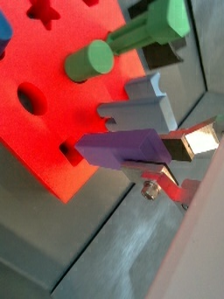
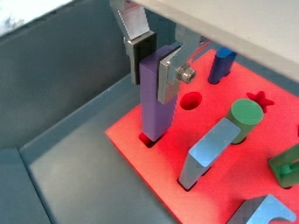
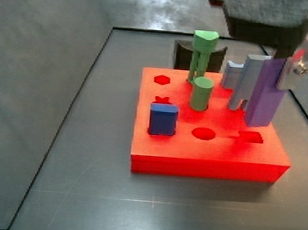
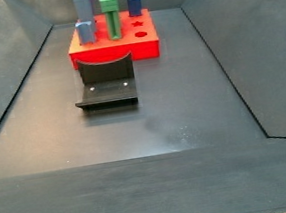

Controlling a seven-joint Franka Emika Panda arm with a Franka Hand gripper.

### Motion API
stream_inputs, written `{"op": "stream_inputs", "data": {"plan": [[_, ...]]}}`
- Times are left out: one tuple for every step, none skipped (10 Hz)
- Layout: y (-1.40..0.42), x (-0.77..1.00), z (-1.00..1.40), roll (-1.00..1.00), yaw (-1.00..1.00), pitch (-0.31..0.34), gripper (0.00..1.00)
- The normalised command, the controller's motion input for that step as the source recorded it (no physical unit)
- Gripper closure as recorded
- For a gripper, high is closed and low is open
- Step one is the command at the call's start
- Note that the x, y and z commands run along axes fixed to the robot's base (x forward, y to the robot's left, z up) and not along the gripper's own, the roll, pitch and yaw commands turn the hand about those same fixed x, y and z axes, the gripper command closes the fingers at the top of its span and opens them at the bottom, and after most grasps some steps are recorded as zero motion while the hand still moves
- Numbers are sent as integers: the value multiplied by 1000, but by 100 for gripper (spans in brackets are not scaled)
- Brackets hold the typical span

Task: Pick up the rectangle object. Move up. Move to above the board. Insert the rectangle object.
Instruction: Insert the rectangle object.

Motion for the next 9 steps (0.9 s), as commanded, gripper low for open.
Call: {"op": "stream_inputs", "data": {"plan": [[-194, 300, 0, 109, 0, 29, 100], [-317, 537, 31, 240, -211, 97, 100], [-240, 451, 23, 203, -289, 129, 100], [0, 34, 0, 0, -26, 10, 100], [117, 137, -69, 0, 0, 10, 100], [69, 140, -154, 56, 0, 3, 100], [0, 26, 0, 0, -3, 0, 100], [0, 0, -54, 21, 0, 0, 100], [0, -20, -111, 64, 0, 0, 100]]}}
